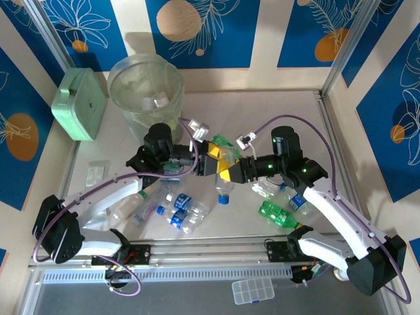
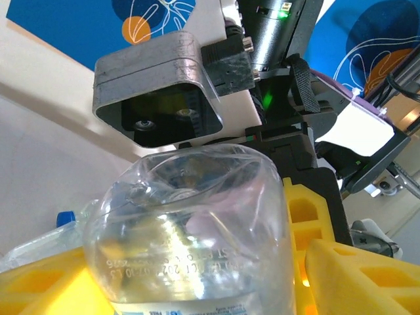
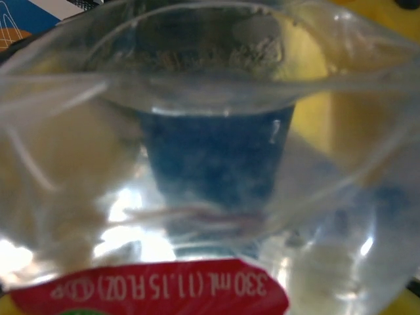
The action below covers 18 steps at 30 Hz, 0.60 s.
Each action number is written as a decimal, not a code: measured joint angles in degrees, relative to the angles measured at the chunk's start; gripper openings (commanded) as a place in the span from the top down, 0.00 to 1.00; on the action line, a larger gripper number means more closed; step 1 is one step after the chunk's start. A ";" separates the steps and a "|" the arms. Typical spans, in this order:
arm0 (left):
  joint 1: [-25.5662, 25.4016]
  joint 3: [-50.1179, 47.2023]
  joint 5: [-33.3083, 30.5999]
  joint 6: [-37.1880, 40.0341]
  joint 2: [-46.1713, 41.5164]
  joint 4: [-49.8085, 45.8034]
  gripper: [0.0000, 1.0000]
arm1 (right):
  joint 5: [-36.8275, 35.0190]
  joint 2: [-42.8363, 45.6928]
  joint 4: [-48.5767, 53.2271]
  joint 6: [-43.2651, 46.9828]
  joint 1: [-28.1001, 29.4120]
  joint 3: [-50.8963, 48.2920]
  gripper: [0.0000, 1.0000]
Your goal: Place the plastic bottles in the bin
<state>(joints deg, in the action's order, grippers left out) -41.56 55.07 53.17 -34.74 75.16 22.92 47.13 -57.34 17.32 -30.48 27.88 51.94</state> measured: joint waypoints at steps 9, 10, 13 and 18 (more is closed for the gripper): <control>-0.48 0.00 1.16 0.07 0.00 -0.79 0.50 | 0.24 -0.31 0.07 0.44 1.07 0.07 0.43; -0.55 0.00 1.42 -0.37 0.00 -0.44 0.52 | 0.31 -0.33 0.07 0.48 1.25 0.07 0.43; -0.57 0.00 1.88 -1.44 0.02 0.59 0.52 | 0.46 -0.31 0.04 0.63 1.29 0.37 0.40; -0.70 0.04 2.82 -2.25 -0.02 2.75 0.53 | -1.40 -0.26 0.81 1.46 1.44 0.98 0.05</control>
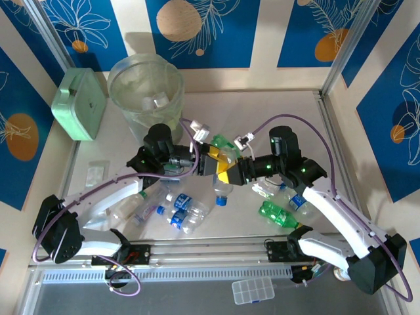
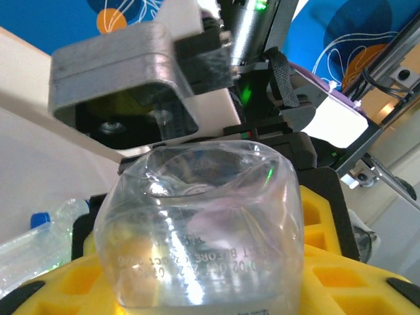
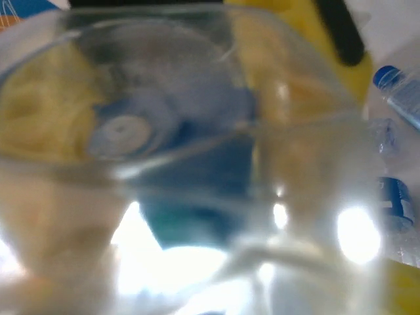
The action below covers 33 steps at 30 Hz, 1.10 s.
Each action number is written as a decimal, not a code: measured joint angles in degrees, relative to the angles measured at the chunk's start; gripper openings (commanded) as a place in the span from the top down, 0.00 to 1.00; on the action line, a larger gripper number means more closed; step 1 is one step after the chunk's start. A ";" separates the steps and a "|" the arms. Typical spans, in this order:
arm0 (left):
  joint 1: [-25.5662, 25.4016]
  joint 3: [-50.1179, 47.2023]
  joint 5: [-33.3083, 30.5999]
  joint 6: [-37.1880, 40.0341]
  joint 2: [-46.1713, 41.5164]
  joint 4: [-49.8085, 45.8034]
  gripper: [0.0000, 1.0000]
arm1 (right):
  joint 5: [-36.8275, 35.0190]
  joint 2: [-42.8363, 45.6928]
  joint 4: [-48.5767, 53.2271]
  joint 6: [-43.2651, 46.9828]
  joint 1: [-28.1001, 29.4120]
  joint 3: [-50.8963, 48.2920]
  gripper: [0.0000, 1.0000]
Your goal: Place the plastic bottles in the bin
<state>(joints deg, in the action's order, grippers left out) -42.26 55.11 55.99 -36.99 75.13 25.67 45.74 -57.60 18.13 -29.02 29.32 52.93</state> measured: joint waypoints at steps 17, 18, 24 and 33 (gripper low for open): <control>0.98 5.86 -23.32 18.21 -9.51 -18.40 0.83 | -16.85 11.67 5.38 0.55 -0.35 4.00 0.01; 1.05 7.02 -27.17 19.67 -9.90 -19.76 0.83 | -16.85 11.67 5.49 0.59 -0.33 4.52 0.01; 3.98 16.59 -48.48 25.20 -7.91 -27.02 1.00 | -16.90 11.63 5.97 1.53 0.17 5.49 0.01; 22.08 31.41 -59.78 22.36 3.87 -32.68 1.00 | -17.05 9.70 6.86 2.01 0.48 5.49 0.00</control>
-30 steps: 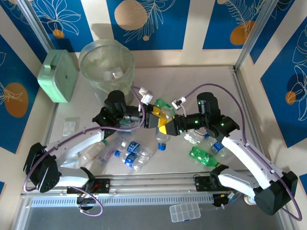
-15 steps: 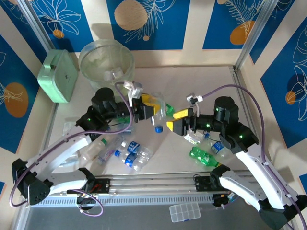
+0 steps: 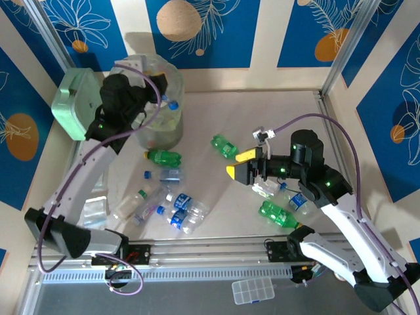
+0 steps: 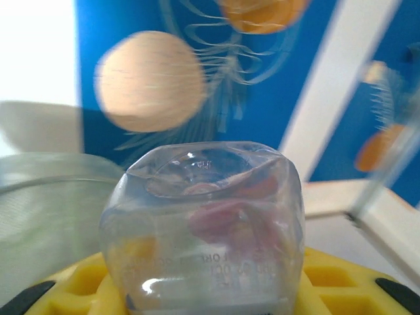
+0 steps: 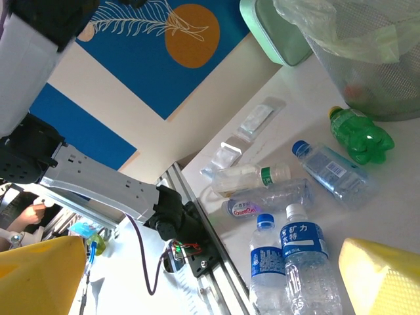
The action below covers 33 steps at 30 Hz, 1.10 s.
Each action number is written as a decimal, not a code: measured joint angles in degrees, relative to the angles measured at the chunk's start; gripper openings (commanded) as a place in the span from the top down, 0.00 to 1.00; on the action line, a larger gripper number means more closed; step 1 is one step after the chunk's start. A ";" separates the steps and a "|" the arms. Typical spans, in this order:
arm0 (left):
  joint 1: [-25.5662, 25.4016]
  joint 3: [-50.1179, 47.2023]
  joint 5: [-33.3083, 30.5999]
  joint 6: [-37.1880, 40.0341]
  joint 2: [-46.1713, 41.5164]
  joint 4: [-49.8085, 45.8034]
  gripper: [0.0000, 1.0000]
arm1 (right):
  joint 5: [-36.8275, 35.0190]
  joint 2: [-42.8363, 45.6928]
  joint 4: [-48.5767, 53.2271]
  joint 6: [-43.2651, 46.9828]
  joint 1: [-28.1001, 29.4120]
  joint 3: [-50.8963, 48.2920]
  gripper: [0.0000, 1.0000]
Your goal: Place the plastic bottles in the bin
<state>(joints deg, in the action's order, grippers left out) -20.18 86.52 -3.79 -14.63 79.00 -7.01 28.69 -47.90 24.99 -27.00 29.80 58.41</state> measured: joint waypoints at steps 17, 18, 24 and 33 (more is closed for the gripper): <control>7.02 43.01 -12.09 -9.16 32.63 -34.49 1.00 | -1.18 -4.48 0.33 0.61 2.82 -0.02 0.00; 7.02 43.50 -12.39 -9.60 33.88 -36.65 1.00 | -1.36 -4.94 0.33 0.61 3.10 -0.02 0.00; 7.06 43.74 -13.22 -11.08 38.03 -44.85 1.00 | -2.38 -7.08 0.37 0.63 5.11 -0.02 0.00; 7.82 44.54 -13.86 -13.03 41.68 -48.83 0.92 | -4.44 -8.92 0.42 0.66 6.97 -0.02 0.00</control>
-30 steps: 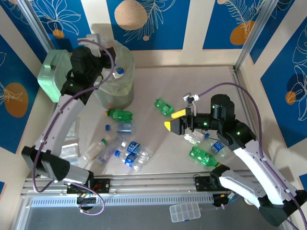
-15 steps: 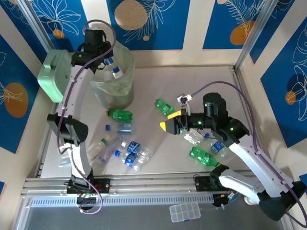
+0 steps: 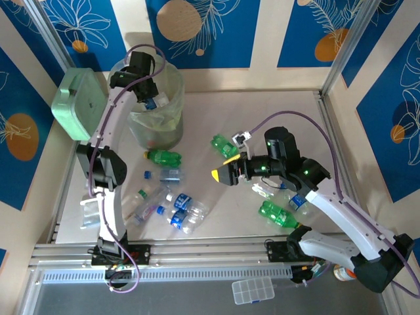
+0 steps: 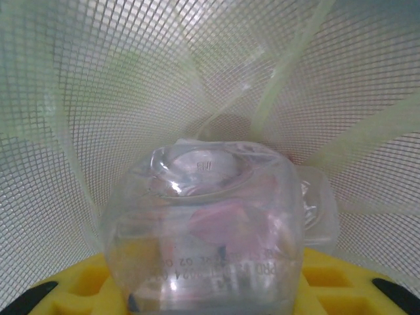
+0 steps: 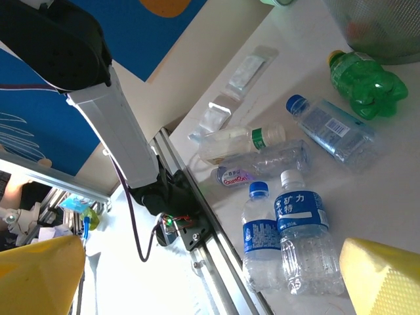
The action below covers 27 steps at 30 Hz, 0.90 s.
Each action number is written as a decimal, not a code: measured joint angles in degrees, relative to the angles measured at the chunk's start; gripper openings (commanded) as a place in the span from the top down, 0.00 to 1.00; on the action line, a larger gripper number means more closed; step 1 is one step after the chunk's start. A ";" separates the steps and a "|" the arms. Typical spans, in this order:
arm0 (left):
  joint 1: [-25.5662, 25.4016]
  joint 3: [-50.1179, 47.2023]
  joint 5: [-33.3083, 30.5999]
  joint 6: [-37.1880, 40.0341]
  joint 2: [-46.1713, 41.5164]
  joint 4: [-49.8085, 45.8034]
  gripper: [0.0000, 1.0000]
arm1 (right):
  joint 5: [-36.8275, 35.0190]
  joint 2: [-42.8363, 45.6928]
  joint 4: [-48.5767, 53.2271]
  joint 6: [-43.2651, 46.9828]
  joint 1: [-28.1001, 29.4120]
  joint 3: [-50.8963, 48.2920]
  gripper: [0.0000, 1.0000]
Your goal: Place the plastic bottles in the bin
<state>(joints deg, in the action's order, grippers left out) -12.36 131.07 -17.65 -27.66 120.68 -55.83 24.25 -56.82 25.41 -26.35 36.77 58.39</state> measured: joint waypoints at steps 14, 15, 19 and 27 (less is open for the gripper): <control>1.22 1.11 5.70 -0.44 4.11 -0.37 0.21 | -2.23 0.02 1.51 0.87 0.39 0.00 0.00; 1.22 1.14 5.90 -0.37 3.87 -0.37 0.08 | -2.32 0.02 1.68 0.92 0.39 0.00 0.00; 1.25 1.14 6.10 -0.55 1.92 -0.52 0.01 | -3.15 0.28 2.51 1.27 0.39 0.02 0.00; 1.20 -4.98 10.67 -0.85 -12.20 3.50 0.01 | -4.81 2.67 4.31 1.81 0.42 1.25 0.00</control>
<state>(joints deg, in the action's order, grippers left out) -11.16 126.08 -6.98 -28.51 108.49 -52.34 19.44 -54.15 29.71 -24.53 37.19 59.64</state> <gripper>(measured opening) 0.993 0.999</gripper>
